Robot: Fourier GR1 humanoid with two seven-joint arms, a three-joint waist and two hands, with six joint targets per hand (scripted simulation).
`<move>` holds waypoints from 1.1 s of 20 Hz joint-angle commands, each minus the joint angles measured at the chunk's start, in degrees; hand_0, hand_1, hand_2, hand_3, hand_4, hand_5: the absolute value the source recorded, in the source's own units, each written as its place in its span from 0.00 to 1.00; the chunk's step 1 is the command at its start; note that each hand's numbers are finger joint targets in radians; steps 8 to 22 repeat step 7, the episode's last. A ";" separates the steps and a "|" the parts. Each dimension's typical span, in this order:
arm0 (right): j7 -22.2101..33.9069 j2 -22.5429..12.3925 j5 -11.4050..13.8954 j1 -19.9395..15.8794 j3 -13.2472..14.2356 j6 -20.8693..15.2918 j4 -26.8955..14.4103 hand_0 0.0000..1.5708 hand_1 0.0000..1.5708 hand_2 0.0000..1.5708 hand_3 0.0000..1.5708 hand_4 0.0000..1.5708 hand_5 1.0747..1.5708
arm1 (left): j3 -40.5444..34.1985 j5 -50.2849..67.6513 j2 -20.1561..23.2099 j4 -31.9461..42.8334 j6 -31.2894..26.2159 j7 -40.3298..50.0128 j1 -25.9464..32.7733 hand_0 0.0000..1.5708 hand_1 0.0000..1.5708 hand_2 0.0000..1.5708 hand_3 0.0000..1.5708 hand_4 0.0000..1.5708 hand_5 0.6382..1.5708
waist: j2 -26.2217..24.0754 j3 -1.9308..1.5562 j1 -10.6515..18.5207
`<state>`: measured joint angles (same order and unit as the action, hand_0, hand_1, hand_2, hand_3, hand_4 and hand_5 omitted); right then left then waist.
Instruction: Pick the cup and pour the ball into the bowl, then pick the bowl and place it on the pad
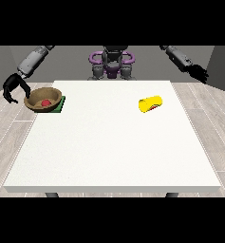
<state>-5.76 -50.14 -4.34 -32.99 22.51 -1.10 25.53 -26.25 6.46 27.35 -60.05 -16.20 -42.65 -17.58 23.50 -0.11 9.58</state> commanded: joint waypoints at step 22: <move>-1.22 5.45 -3.41 -4.09 0.28 7.91 2.63 0.00 0.00 0.07 0.24 0.32 0.60 | 1.24 -1.54 -1.35 3.88 0.70 1.77 3.09 0.00 0.00 0.00 0.00 0.56 0.62 | -9.51 0.24 -2.95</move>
